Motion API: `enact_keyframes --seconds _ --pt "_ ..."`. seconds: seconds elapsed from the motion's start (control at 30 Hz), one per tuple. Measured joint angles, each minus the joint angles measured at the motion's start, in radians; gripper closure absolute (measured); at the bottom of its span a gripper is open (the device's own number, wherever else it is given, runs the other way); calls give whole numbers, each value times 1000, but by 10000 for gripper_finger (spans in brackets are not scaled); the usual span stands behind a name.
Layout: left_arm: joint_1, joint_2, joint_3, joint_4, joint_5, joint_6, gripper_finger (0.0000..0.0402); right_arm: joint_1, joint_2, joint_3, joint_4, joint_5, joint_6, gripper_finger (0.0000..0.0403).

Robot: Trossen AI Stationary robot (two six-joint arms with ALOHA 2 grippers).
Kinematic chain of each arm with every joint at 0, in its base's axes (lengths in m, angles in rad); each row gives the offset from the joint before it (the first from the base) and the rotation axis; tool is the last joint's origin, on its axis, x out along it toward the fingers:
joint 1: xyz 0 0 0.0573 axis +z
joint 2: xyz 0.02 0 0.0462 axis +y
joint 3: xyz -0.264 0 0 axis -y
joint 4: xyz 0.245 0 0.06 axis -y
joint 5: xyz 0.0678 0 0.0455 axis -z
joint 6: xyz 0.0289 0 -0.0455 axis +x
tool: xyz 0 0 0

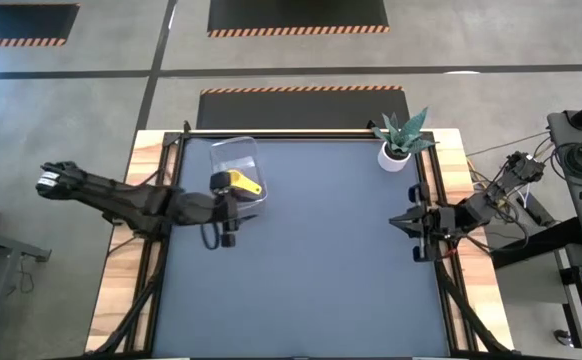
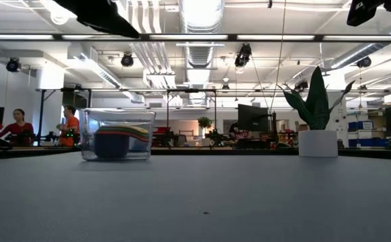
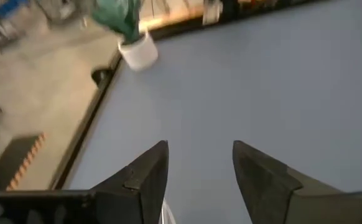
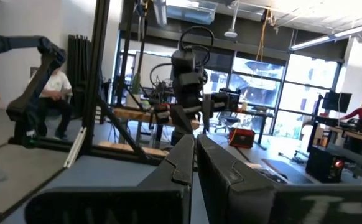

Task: Nest measuring cups in basket
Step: Return to Home Position

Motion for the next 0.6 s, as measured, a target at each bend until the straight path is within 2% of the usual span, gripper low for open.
enact_keyframes --seconds 0.13,0.33,0.5,0.6 --pt "-30 -120 -92 73 -12 21 261 0 -10 -9 6 0 -24 394" --pt "-27 -343 -221 109 -13 21 324 0 -72 -37 8 -1 -44 394" --pt "-27 -517 -329 175 42 31 384 0 -151 -79 7 0 -76 394" --pt "-27 -613 -381 182 46 33 397 0 -206 -105 6 0 -98 394"
